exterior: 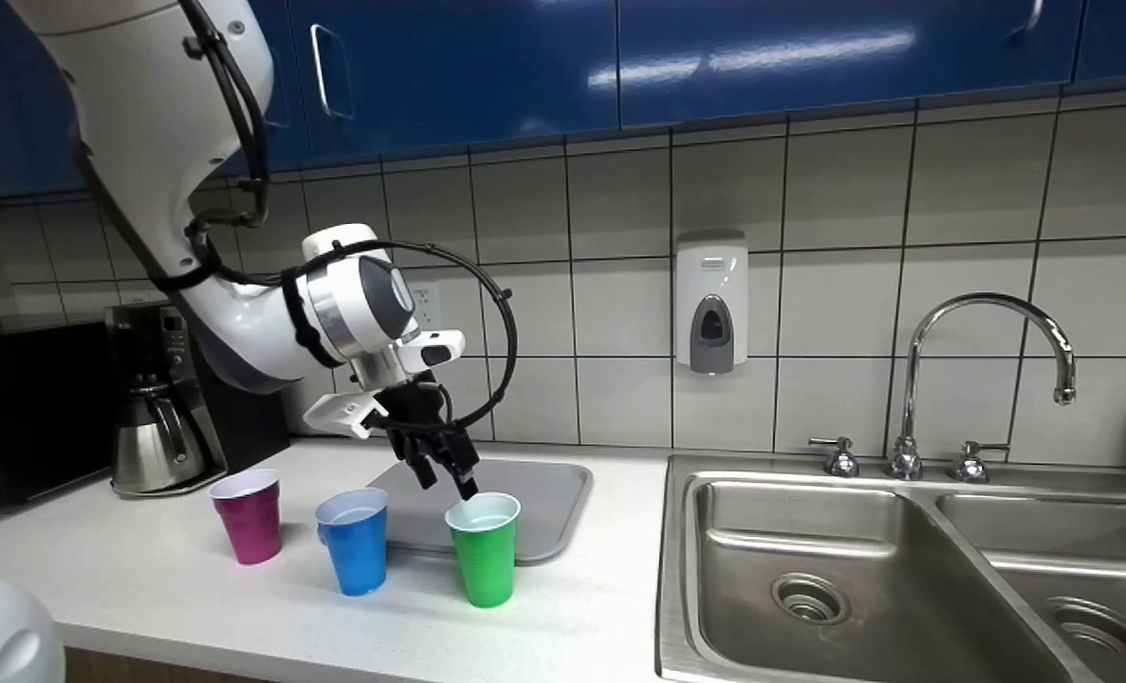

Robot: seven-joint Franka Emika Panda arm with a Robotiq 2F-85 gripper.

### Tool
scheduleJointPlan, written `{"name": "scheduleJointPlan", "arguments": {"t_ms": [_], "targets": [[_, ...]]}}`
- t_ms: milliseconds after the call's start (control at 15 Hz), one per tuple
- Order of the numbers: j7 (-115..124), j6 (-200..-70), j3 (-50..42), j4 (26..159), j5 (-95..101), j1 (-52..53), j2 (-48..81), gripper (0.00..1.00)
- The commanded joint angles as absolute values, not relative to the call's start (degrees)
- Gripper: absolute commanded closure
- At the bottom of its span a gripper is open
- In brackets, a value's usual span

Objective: Remove the cups from the tray

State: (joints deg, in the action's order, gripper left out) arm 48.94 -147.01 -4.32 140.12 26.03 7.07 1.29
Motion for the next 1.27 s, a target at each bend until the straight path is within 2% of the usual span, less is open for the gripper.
{"name": "scheduleJointPlan", "arguments": {"t_ms": [0, 800, 1200], "targets": [[51.4, -143.96, -1.22, 141.27, 27.41, 6.0, -2.53, 0.0], [53.38, -137.85, 6.45, 139.57, 25.91, 6.64, -6.68, 0.0], [51.96, -139.98, 6.74, 139.85, 25.65, 5.92, -5.54, 0.0]]}}
